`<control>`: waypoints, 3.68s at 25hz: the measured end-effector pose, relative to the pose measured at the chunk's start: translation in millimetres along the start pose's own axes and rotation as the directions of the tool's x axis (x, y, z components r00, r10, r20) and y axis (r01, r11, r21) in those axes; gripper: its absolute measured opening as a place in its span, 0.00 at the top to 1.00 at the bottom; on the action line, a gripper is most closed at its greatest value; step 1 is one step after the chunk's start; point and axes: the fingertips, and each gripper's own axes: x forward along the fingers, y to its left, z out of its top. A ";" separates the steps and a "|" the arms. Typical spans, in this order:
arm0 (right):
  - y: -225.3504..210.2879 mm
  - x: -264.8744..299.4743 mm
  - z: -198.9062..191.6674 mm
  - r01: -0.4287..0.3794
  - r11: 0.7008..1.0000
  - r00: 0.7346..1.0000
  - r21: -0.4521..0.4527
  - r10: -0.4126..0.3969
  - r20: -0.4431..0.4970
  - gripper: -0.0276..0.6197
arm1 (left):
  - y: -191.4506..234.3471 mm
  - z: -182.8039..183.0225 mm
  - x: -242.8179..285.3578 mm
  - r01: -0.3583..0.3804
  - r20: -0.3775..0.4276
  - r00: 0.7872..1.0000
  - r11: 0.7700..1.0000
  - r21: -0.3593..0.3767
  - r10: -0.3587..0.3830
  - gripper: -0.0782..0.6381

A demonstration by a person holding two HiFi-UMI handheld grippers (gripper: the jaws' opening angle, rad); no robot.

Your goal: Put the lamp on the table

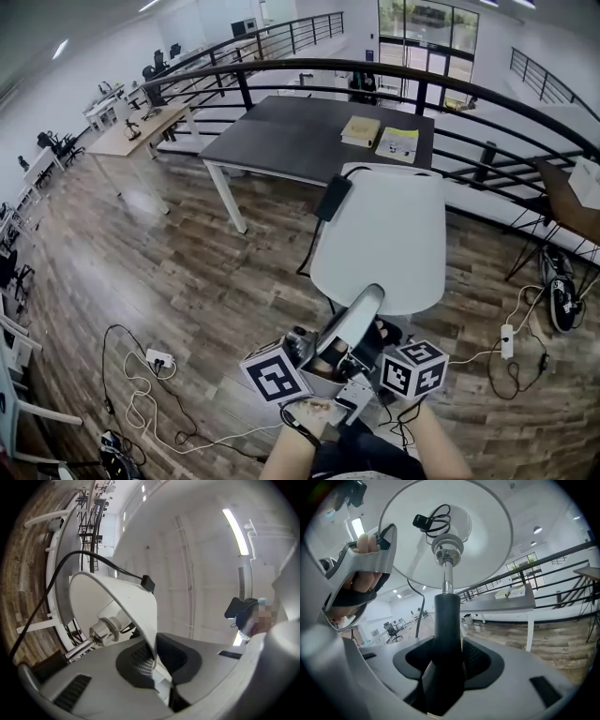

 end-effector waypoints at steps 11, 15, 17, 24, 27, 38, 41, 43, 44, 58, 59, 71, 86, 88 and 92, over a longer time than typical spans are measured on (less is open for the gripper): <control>-40.5 20.9 21.5 -0.028 1.000 1.000 0.003 0.028 -0.002 0.64 | 33.3 7.2 39.1 -0.009 0.009 1.000 1.000 0.022 0.009 0.87; -44.6 27.3 26.5 -0.034 0.999 0.999 0.006 0.034 -0.004 0.64 | 40.3 13.3 45.1 -0.018 0.012 1.000 1.000 0.024 0.018 0.87; -47.9 29.5 28.7 -0.036 0.999 0.999 0.005 0.036 -0.003 0.64 | 42.9 14.5 48.1 -0.018 0.014 1.000 0.999 0.027 0.017 0.87; -58.2 44.8 34.7 -0.034 0.999 0.999 0.005 0.034 -0.002 0.64 | 57.7 23.8 54.2 -0.015 0.013 1.000 0.999 0.029 0.015 0.87; -62.2 54.4 40.1 -0.031 1.000 1.000 0.001 0.031 0.000 0.64 | 64.4 32.3 57.9 -0.009 0.012 1.000 1.000 0.027 0.009 0.87; -92.2 100.5 68.0 0.001 1.000 1.000 0.006 -0.001 0.011 0.64 | 106.0 70.1 83.9 0.009 -0.003 1.000 1.000 0.006 -0.009 0.87; -103.2 116.7 78.8 0.012 1.000 1.000 0.013 -0.012 0.018 0.64 | 120.3 82.8 94.4 0.013 -0.015 1.000 1.000 -0.001 -0.013 0.87; -109.2 128.5 87.2 0.018 1.000 1.000 0.017 -0.019 0.023 0.64 | 129.1 93.0 101.0 0.014 -0.022 1.000 1.000 -0.005 -0.014 0.87; -111.6 134.5 91.2 0.022 1.000 0.999 0.020 -0.022 0.025 0.64 | 133.2 98.2 104.0 0.015 -0.026 1.000 1.000 -0.007 -0.015 0.87; -149.2 212.9 140.5 0.070 0.997 0.997 0.042 -0.071 0.027 0.64 | 195.2 169.6 145.5 0.025 -0.057 0.998 0.999 -0.048 -0.028 0.87; -153.0 218.5 143.0 0.073 0.996 0.997 0.045 -0.074 0.028 0.64 | 200.9 173.4 148.5 0.025 -0.061 0.998 0.998 -0.051 -0.028 0.87; -187.1 274.3 162.0 0.102 0.992 0.994 0.070 -0.104 0.020 0.64 | 258.6 213.0 170.6 0.013 -0.078 0.997 0.996 -0.088 -0.020 0.87; -208.1 293.8 172.1 0.120 0.990 0.993 0.075 -0.121 0.009 0.64 | 283.1 226.4 182.2 0.014 -0.070 0.997 0.994 -0.104 -0.022 0.87; -211.1 296.3 172.3 0.119 0.990 0.993 0.076 -0.119 0.006 0.64 | 288.0 227.4 183.2 0.009 -0.067 0.998 0.995 -0.104 -0.016 0.87; -215.8 304.5 173.8 0.109 0.991 0.994 0.080 -0.109 -0.005 0.64 | 298.2 232.8 186.9 -0.008 -0.063 0.998 0.995 -0.102 0.001 0.87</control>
